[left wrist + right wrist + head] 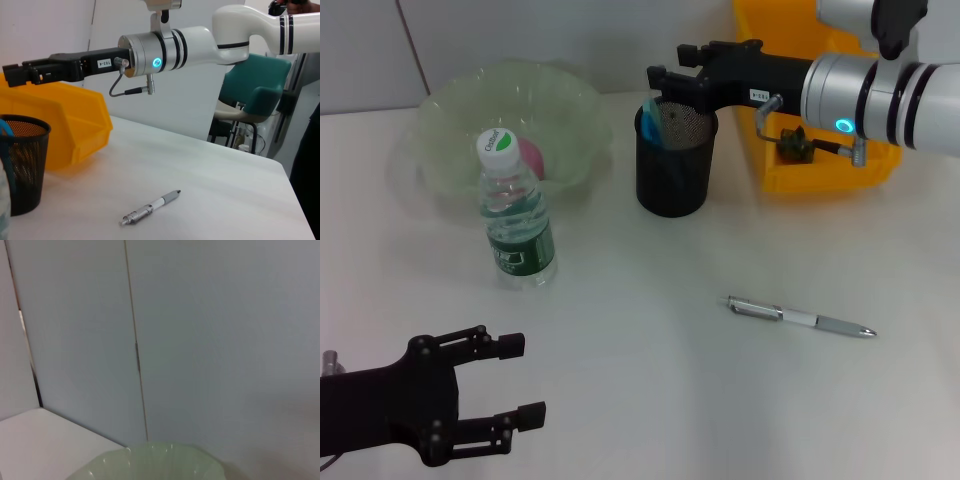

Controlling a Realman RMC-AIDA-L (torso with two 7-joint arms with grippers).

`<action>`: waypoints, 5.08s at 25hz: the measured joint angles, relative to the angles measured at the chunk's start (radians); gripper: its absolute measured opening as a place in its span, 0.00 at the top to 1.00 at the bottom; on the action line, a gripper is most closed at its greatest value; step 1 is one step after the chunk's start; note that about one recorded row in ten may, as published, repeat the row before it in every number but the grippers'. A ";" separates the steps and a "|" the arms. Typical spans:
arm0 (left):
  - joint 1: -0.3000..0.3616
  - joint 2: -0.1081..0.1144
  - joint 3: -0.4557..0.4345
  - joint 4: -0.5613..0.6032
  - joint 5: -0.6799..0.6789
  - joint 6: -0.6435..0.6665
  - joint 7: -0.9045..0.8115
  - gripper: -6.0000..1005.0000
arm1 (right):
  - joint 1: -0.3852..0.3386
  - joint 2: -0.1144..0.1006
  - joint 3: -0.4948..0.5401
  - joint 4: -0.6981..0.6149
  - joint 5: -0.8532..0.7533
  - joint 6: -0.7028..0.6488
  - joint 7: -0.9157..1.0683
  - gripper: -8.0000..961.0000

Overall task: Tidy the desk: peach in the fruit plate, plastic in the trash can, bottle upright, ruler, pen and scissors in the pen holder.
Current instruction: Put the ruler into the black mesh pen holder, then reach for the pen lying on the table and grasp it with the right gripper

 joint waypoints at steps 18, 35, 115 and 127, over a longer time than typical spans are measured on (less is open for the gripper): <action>0.007 0.002 -0.016 0.000 0.005 -0.007 0.000 0.21 | -0.187 -0.035 0.058 -0.309 -0.067 -0.394 0.192 0.24; 0.003 0.005 -0.023 0.003 0.008 -0.004 0.010 0.21 | -0.035 -0.105 0.265 -0.597 -0.632 -0.997 0.534 0.24; 0.007 0.001 -0.038 0.000 0.006 -0.004 0.003 0.21 | 0.213 0.003 -0.215 -0.153 -1.173 -0.666 0.592 0.26; 0.009 0.002 -0.038 0.000 0.004 -0.004 0.002 0.21 | 0.211 0.003 -0.225 -0.151 -1.175 -0.653 0.598 0.49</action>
